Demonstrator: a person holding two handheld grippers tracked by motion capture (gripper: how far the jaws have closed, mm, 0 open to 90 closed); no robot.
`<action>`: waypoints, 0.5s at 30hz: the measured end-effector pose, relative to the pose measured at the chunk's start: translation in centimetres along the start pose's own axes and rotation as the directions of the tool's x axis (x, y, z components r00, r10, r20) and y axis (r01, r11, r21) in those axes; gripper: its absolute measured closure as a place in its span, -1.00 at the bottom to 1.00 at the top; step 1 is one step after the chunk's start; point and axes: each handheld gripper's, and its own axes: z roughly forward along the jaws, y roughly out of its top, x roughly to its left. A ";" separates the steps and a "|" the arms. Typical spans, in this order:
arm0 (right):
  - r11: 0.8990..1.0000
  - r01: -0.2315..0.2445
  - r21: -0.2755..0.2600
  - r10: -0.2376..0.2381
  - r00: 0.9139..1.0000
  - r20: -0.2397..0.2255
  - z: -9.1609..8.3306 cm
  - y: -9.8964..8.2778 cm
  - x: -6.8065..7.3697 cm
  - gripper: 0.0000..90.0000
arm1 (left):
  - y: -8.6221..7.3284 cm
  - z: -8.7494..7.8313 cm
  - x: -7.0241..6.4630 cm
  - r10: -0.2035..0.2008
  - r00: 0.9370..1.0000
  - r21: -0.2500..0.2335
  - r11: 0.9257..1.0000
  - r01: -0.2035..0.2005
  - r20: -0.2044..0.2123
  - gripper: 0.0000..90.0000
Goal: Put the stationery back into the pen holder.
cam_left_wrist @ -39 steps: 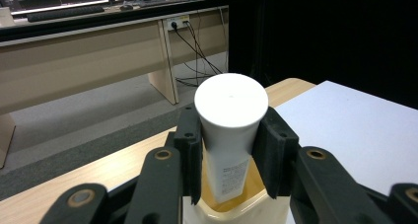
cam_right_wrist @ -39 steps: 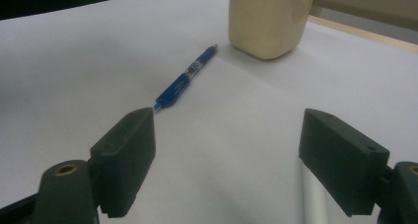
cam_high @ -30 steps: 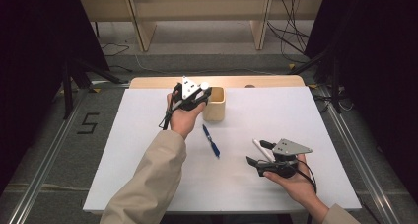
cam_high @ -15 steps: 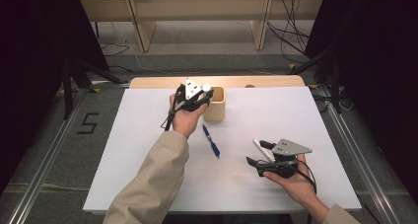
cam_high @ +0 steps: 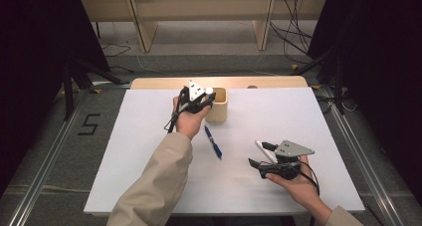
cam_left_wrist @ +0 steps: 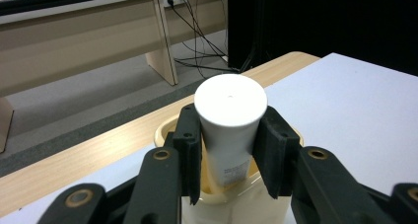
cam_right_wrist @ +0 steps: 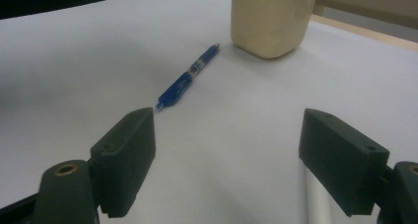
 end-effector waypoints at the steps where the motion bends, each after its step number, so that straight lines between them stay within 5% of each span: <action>1: 1.000 0.000 -0.002 0.000 1.000 -0.002 0.0 0.0 0.0 -0.49 | 0.0 -0.1 0.0 0.007 1.000 0.006 1.000 -0.007 0.002 0.38; 15: 1.000 -0.003 -0.004 0.003 1.000 0.008 -0.2 0.1 -0.1 -0.49 | 0.9 -4.2 -0.6 0.004 1.000 0.016 1.000 -0.004 -0.020 -0.30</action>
